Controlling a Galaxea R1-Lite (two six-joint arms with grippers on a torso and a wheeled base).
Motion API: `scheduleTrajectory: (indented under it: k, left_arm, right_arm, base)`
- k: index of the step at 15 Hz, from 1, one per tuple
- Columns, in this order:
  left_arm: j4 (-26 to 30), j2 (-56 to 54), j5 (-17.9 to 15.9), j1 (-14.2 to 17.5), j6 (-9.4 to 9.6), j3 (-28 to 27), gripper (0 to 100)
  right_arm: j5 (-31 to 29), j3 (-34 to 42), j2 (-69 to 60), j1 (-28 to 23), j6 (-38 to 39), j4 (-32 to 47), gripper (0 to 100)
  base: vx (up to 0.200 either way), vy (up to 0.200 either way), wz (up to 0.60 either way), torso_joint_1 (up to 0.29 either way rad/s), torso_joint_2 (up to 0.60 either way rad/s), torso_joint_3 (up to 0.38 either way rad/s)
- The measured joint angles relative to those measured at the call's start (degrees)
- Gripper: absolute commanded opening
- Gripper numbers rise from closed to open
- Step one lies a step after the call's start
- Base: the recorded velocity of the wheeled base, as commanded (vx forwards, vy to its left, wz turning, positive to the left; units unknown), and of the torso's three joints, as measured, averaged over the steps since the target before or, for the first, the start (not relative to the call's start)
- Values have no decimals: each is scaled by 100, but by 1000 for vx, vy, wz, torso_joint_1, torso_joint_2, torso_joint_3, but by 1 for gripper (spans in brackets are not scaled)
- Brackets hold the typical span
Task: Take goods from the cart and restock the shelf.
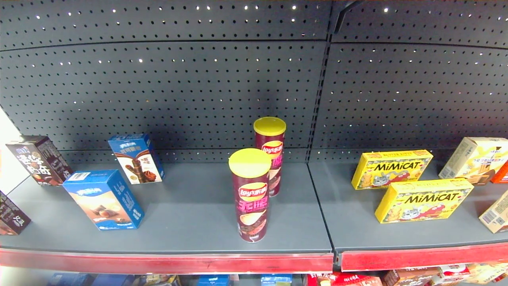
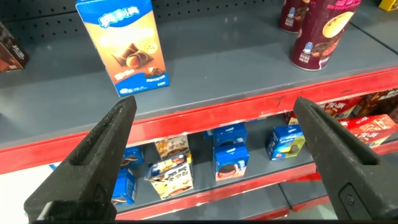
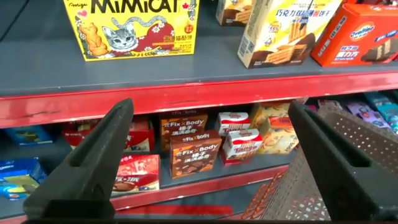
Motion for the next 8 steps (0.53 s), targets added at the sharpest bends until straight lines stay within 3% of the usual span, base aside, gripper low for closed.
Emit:
scheduleTrajectory:
  k: [2, 6, 8]
  left_arm:
    - [0, -9, 0, 0, -5, 1, 100]
    - [-2, -13, -6, 2, 0, 9, 100]
    - [2, -39, 0, 2, 1, 11, 100]
  right_arm:
    - [-4, 2, 5, 112, 46, 0, 100]
    - [-2, 5, -124, 992, 279, 13, 100]
    - [-2, 0, -291, 1141, 667, 13, 100]
  base:
    - [0, 0, 0, 0, 0, 0]
    - [0, 0, 0, 0, 0, 0]
    - [0, 0, 0, 0, 0, 0]
